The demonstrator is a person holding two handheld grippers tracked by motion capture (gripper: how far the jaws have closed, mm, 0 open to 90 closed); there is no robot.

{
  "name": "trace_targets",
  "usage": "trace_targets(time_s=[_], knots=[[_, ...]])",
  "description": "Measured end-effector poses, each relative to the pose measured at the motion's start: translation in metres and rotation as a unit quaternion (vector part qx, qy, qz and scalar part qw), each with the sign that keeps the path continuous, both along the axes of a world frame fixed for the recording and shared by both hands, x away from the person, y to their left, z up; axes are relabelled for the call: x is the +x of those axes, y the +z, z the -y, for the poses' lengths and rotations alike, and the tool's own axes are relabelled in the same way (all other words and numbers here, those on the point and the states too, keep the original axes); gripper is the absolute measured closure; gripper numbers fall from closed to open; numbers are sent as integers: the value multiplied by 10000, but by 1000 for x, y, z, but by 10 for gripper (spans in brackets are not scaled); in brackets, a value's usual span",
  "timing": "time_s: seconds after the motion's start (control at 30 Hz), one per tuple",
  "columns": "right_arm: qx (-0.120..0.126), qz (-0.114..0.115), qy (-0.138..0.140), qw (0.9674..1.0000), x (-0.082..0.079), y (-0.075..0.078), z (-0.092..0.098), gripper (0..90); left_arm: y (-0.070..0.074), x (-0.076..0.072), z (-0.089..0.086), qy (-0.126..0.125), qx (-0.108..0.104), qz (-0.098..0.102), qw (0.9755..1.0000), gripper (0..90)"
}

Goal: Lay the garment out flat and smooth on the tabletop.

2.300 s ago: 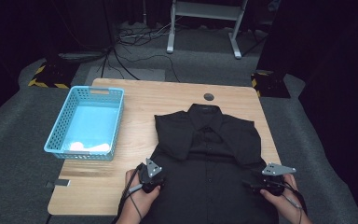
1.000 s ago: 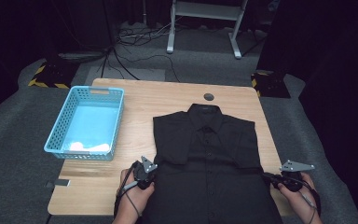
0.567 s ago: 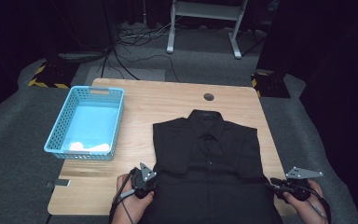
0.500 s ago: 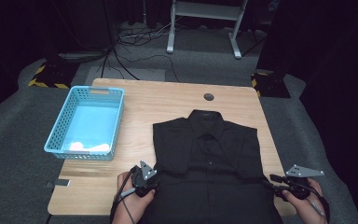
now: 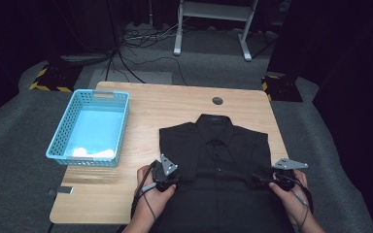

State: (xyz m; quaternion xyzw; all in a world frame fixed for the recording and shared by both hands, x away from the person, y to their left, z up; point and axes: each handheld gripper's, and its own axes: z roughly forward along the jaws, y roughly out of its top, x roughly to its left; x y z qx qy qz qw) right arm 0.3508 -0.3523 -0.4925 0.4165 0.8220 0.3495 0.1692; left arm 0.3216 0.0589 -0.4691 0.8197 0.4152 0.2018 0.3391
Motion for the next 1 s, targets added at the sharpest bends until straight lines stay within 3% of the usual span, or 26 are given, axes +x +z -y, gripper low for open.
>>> trace_targets(time_s=[0.2, 0.33, 0.63, 1.0], knots=[[88, 223, -282, 9993, 9, -9, 6, 314, -2, 13, 11, -38, -15, 25, 10000, 381], [89, 248, -444, 9987, 15, -10, 9, 317, -2, 24, 18, -19, -31, 32, 10000, 381], [69, 277, -560, 9980, 11, -10, 8, 323, 2, 42, 40, -182, -7, 78, 9998, 386], [88, 258, -700, 9972, -2, -10, 13, 326, -3, 60, 57, -296, 8, -26, 9996, 406]])
